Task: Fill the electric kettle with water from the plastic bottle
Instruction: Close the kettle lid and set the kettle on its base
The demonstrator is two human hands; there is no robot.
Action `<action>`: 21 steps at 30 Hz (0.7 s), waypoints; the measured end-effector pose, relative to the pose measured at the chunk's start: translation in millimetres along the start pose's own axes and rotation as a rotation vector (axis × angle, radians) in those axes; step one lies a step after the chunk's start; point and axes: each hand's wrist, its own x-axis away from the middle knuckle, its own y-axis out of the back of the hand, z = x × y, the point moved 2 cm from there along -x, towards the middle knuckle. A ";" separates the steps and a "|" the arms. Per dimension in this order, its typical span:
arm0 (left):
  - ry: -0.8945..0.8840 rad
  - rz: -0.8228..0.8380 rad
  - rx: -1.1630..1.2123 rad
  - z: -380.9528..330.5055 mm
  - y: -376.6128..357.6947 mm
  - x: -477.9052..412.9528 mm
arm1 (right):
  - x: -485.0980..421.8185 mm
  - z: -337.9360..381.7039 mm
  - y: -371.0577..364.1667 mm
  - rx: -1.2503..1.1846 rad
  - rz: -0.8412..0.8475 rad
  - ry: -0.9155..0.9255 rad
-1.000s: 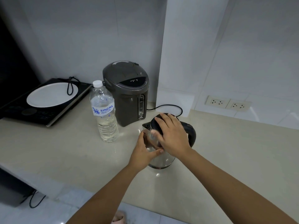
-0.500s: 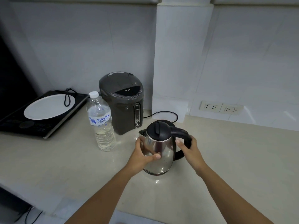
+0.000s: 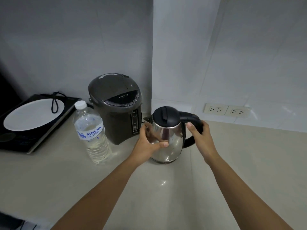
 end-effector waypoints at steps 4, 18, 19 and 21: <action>0.039 -0.009 -0.019 -5.5 -0.3 -43.4 | -46.0 3.4 -3.3 0.002 0.017 0.005; 0.136 -0.016 -0.071 17.4 -5.1 -117.4 | -118.4 -34.7 -19.8 0.041 -0.013 -0.073; 0.138 -0.026 -0.065 19.6 -7.2 -118.4 | -120.9 -36.8 -20.5 0.040 -0.010 -0.081; 0.151 -0.068 -0.065 24.9 -12.4 -116.1 | -124.2 -41.4 -21.8 0.053 -0.008 -0.084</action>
